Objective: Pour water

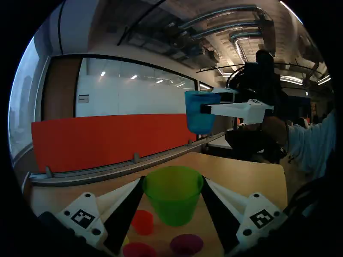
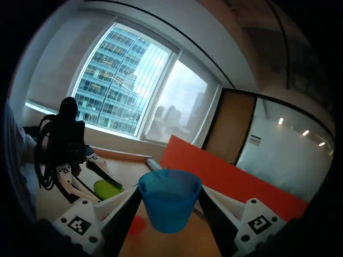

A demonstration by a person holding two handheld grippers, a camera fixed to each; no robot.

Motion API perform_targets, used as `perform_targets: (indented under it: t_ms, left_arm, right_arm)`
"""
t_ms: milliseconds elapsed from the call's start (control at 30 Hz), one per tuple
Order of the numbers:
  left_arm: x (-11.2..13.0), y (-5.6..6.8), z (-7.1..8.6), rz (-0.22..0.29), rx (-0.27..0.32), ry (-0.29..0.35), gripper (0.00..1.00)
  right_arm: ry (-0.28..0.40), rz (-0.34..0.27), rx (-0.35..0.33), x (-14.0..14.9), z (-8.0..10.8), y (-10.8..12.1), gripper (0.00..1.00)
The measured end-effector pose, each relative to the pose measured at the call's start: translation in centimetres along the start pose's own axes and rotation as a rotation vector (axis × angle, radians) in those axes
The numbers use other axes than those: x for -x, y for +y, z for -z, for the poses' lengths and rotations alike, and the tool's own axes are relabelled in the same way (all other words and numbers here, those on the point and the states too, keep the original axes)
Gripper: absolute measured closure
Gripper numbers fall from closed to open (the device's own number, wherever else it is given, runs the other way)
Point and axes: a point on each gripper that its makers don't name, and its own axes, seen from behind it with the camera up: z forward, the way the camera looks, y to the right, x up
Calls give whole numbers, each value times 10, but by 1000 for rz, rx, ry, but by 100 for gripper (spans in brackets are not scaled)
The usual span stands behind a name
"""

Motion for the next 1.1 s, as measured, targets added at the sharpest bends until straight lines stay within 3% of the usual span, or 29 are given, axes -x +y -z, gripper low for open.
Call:
perform_targets:
  t_ms: [600, 1100]
  left_arm:
    - [0, 12, -1, -2, 33, 1, 10]
    - [-5, 18, -2, -6, 58, -1, 10]
  right_arm:
    - [6, 271, -17, -28, -27, -13, 9]
    - [1, 467, 1, -41, -44, -9, 9]
